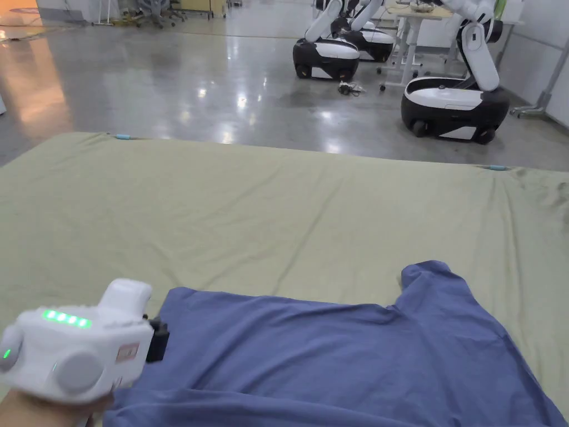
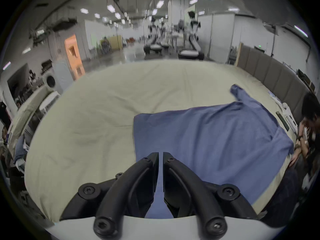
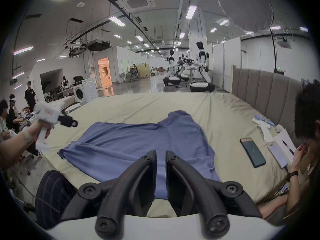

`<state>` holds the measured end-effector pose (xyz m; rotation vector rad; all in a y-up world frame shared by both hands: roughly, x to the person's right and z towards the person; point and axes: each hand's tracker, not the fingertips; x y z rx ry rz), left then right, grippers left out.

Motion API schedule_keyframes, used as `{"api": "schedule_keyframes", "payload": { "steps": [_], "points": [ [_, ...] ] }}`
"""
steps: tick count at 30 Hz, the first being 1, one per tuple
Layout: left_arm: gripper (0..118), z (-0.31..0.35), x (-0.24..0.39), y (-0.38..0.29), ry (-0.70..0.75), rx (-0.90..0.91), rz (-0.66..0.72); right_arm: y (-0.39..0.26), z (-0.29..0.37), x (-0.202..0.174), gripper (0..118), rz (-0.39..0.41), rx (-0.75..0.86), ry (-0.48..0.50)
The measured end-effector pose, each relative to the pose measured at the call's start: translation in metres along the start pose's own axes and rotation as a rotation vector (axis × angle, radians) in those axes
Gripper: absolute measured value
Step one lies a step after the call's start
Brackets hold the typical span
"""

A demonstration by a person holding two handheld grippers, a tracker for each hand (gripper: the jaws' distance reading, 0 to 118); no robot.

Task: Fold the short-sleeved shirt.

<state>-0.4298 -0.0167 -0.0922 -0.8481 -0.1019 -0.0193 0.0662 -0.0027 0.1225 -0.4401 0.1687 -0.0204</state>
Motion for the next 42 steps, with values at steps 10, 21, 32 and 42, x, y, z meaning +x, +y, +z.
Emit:
{"api": "schedule_keyframes", "payload": {
  "steps": [10,21,32,42],
  "points": [
    [8,-0.153,-0.063,0.101,0.011,-0.276,0.258,-0.003,-0.020,0.014,14,-0.044,-0.032,-0.070],
    [78,-0.182,-0.051,0.112,0.049,-0.294,0.218,-0.004,-0.025,0.022,14,-0.050,-0.065,-0.095],
    [7,-0.143,-0.019,0.106,0.052,-0.184,0.095,0.026,-0.087,0.046,14,0.033,-0.162,-0.096],
    [7,-0.062,-0.012,0.077,-0.052,-0.013,0.091,0.093,-0.316,0.121,66,0.080,-0.418,-0.051]
  ]
}}
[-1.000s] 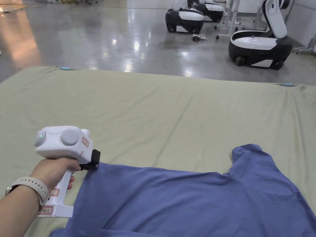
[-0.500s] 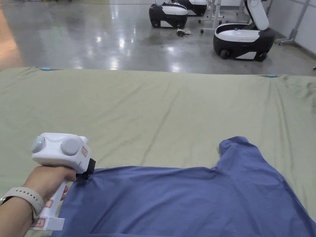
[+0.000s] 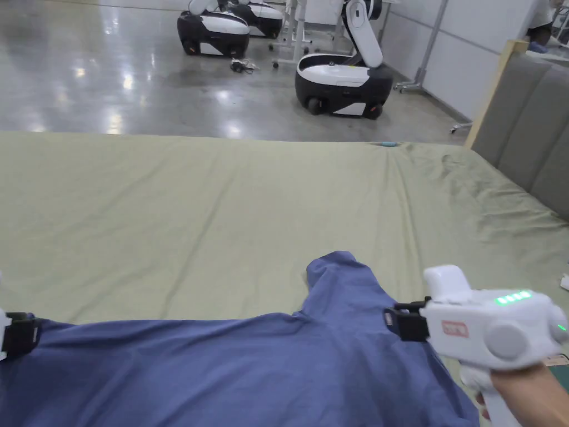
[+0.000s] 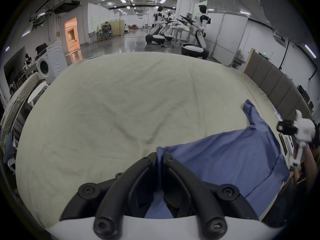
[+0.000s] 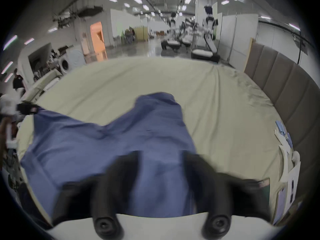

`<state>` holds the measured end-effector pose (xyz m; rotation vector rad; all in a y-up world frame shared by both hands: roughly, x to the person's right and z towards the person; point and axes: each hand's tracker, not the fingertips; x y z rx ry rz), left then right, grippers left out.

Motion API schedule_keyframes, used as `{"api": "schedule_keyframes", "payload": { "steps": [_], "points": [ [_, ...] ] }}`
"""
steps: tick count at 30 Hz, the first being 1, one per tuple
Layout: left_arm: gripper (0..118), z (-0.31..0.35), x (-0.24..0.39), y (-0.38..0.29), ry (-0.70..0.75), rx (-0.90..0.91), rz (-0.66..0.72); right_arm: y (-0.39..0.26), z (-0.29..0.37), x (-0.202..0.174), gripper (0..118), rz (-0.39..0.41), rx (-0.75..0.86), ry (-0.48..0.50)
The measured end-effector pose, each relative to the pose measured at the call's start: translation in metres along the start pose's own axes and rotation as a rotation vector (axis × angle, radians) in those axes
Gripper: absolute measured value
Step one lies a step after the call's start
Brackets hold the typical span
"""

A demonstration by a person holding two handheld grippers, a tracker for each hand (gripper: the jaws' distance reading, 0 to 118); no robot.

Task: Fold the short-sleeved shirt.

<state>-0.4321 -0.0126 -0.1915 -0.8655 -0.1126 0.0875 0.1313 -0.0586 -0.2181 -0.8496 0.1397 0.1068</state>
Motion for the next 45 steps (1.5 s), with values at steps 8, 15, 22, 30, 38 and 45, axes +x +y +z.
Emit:
{"api": "schedule_keyframes", "payload": {
  "steps": [8,15,22,30,38,45],
  "points": [
    [7,0.000,-0.002,-0.001,0.005,0.013,-0.036,0.037,-0.109,0.034,113,-0.003,-0.101,-0.096],
    [7,-0.016,-0.004,-0.002,0.034,-0.008,-0.032,0.030,-0.111,0.022,46,-0.007,-0.197,-0.030],
    [7,-0.029,-0.014,0.011,0.057,-0.018,0.048,0.043,-0.056,0.006,3,-0.078,-0.191,-0.056],
    [7,0.066,-0.008,0.001,0.030,0.095,0.032,0.049,0.061,0.012,3,-0.035,0.006,0.026],
    [7,0.192,-0.007,-0.087,-0.006,0.205,0.013,-0.055,0.206,0.000,3,0.033,0.168,0.041],
    [7,0.180,0.004,-0.217,0.075,0.055,-0.066,-0.202,0.200,-0.024,3,0.001,0.119,0.041]
  ]
}}
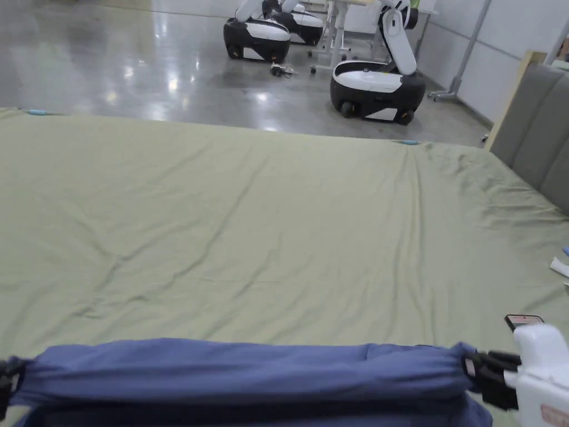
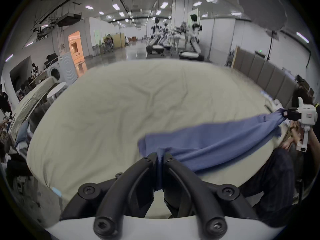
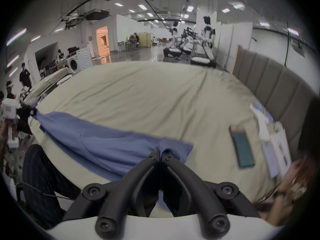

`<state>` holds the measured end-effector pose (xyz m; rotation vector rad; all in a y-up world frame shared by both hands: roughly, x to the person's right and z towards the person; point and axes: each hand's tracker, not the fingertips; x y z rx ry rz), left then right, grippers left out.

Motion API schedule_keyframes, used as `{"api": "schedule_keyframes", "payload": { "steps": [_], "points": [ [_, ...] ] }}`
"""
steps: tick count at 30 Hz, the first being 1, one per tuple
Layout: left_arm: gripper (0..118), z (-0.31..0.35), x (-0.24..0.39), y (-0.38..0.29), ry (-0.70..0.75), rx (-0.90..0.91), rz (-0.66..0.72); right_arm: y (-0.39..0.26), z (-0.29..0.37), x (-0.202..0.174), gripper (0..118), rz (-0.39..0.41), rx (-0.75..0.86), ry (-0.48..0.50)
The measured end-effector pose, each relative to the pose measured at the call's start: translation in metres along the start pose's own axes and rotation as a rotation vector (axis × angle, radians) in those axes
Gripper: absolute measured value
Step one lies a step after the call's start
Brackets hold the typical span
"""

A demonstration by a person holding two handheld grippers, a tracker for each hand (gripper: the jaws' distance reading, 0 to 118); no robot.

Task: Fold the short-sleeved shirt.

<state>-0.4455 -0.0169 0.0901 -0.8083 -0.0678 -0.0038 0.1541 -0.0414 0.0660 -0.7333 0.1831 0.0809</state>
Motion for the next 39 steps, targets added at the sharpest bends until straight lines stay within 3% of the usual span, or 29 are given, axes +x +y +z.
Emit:
{"api": "schedule_keyframes", "payload": {
  "steps": [4,6,8,9,10,12,15,17,19,20,21,22,27,29,30,31,33,36,39],
  "points": [
    [7,-0.061,-0.022,-0.037,0.039,-0.026,0.052,-0.047,-0.026,-0.010,3,-0.014,0.035,-0.066],
    [7,-0.049,-0.012,-0.029,0.039,-0.024,0.040,-0.049,-0.026,-0.004,3,-0.102,0.048,-0.055],
    [8,-0.026,-0.008,-0.025,0.013,0.062,0.039,-0.052,-0.022,0.003,6,-0.124,0.116,-0.037],
    [23,-0.014,-0.007,-0.023,-0.005,0.088,0.024,-0.049,-0.013,0.002,24,-0.101,0.145,-0.064],
    [49,0.005,0.000,-0.022,-0.002,0.138,0.005,-0.046,-0.002,0.000,40,-0.086,0.176,-0.095],
    [100,0.037,0.005,-0.024,0.028,0.239,-0.009,-0.033,0.034,-0.013,60,-0.082,0.245,-0.091],
    [105,0.072,0.015,-0.032,0.076,0.329,-0.021,-0.027,0.067,-0.034,68,-0.072,0.358,-0.081],
    [104,0.085,0.018,-0.040,0.087,0.334,-0.015,-0.021,0.087,-0.058,74,-0.066,0.383,-0.030],
    [89,0.089,0.016,-0.047,0.086,0.312,0.016,-0.019,0.094,-0.077,69,-0.056,0.384,-0.007],
    [64,0.087,0.010,-0.050,0.073,0.286,0.044,-0.018,0.097,-0.088,56,-0.052,0.391,-0.010],
    [24,0.083,0.004,-0.052,0.056,0.258,0.063,-0.017,0.099,-0.096,18,-0.039,0.409,-0.004],
    [10,0.074,-0.007,-0.055,0.049,0.227,0.093,-0.016,0.100,-0.105,0,-0.026,0.426,-0.005],
    [5,0.049,-0.060,-0.054,-0.093,0.175,0.275,-0.004,0.096,-0.135,0,-0.005,0.420,0.044],
    [5,0.036,-0.088,-0.048,-0.236,0.150,0.361,-0.001,0.092,-0.142,0,-0.009,0.401,0.062],
    [13,0.032,-0.094,-0.044,-0.302,0.153,0.401,-0.001,0.091,-0.145,0,-0.010,0.399,0.060],
    [38,0.025,-0.110,-0.043,-0.443,0.161,0.456,-0.001,0.089,-0.149,0,-0.011,0.398,0.058],
    [114,0.000,-0.133,-0.040,-0.648,0.096,0.561,-0.001,0.085,-0.152,0,-0.014,0.390,0.052],
    [118,-0.026,-0.142,-0.039,-0.735,0.097,0.583,0.000,0.080,-0.152,0,-0.045,0.379,0.065],
    [118,-0.065,-0.148,-0.038,-0.834,-0.026,0.681,0.004,0.074,-0.157,0,-0.047,0.370,0.054]
  ]
}}
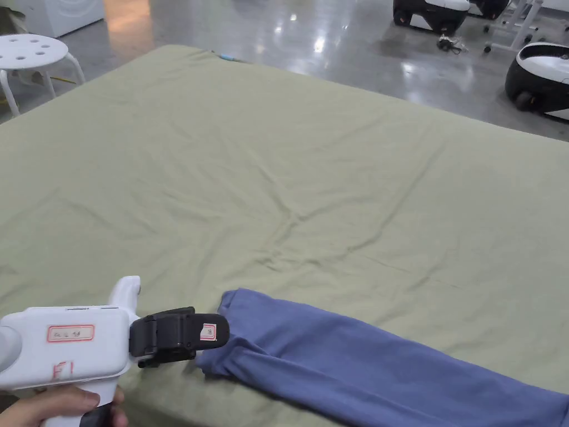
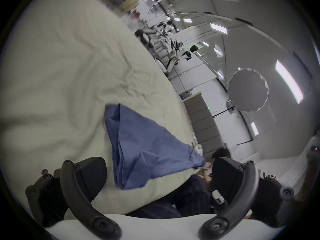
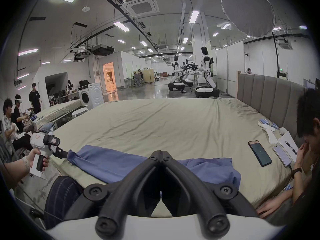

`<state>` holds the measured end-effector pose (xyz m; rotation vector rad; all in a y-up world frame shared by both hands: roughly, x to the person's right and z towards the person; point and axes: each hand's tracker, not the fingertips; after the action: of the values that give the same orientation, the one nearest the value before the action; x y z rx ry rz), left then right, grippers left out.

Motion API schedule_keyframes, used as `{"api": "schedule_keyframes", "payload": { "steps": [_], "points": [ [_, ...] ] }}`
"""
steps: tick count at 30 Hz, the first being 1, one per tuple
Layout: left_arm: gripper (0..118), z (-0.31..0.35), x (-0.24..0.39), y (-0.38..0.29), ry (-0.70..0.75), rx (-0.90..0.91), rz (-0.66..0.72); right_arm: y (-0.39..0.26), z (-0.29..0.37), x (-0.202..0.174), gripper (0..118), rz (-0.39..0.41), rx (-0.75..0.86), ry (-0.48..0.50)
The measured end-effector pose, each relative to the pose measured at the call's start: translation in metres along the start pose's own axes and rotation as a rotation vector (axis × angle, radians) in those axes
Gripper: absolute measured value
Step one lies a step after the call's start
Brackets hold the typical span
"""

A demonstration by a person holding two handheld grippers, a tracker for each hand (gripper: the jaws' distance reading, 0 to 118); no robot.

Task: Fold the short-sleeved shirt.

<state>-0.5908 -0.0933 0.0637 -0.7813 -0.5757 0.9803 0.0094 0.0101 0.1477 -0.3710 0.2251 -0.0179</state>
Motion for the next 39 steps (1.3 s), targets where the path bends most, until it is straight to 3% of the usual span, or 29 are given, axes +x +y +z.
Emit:
{"api": "schedule_keyframes", "payload": {
  "steps": [4,6,8,10,11,12,13,14,16,18,19,22,28,33,36,39],
  "points": [
    [118,-0.041,-0.039,0.012,0.004,-0.067,0.119,0.006,-0.008,-0.007,0,-0.003,-0.009,0.003],
    [118,-0.049,-0.045,0.023,-0.159,-0.066,0.108,0.007,-0.010,-0.007,0,-0.004,-0.014,0.009],
    [118,-0.060,-0.056,0.029,-0.222,-0.074,0.213,0.007,-0.014,-0.010,0,-0.002,-0.009,0.020],
    [115,-0.074,-0.058,0.034,-0.267,-0.101,0.212,0.007,-0.018,-0.016,0,0.001,-0.010,0.022],
    [105,-0.076,-0.054,0.034,-0.235,-0.106,0.175,0.006,-0.021,-0.018,0,-0.003,-0.013,0.026],
    [50,-0.082,-0.050,0.033,-0.161,-0.119,0.128,0.006,-0.022,-0.019,0,-0.010,-0.015,0.032],
    [7,-0.092,-0.052,0.032,-0.044,-0.139,0.142,0.005,-0.024,-0.020,0,-0.015,-0.017,0.034],
    [7,-0.109,-0.054,0.026,0.119,-0.205,0.164,0.005,-0.025,-0.022,0,-0.020,-0.018,0.036],
    [7,-0.096,-0.034,0.032,0.021,-0.173,0.095,0.006,-0.028,-0.023,0,-0.036,-0.018,0.046],
    [6,-0.095,-0.007,0.029,0.199,-0.153,0.014,0.008,-0.027,-0.023,0,-0.043,-0.014,0.048],
    [6,-0.091,-0.008,0.033,0.250,-0.154,-0.076,0.008,-0.026,-0.023,0,-0.048,-0.006,0.053],
    [6,-0.080,0.015,0.038,0.374,-0.096,-0.168,0.010,-0.022,-0.021,0,-0.061,0.016,0.059],
    [6,-0.042,0.030,0.050,0.622,0.032,-0.152,0.009,-0.008,-0.011,0,-0.098,0.054,0.093],
    [7,-0.050,0.092,0.029,0.553,0.108,-0.114,0.009,0.004,-0.001,0,-0.118,0.097,0.105],
    [7,-0.082,0.137,0.003,0.516,0.141,-0.180,0.005,0.014,0.009,0,-0.170,0.141,0.128],
    [7,-0.144,0.166,-0.032,0.505,0.081,-0.283,0.002,0.021,0.016,0,-0.166,0.151,0.110]
  ]
}}
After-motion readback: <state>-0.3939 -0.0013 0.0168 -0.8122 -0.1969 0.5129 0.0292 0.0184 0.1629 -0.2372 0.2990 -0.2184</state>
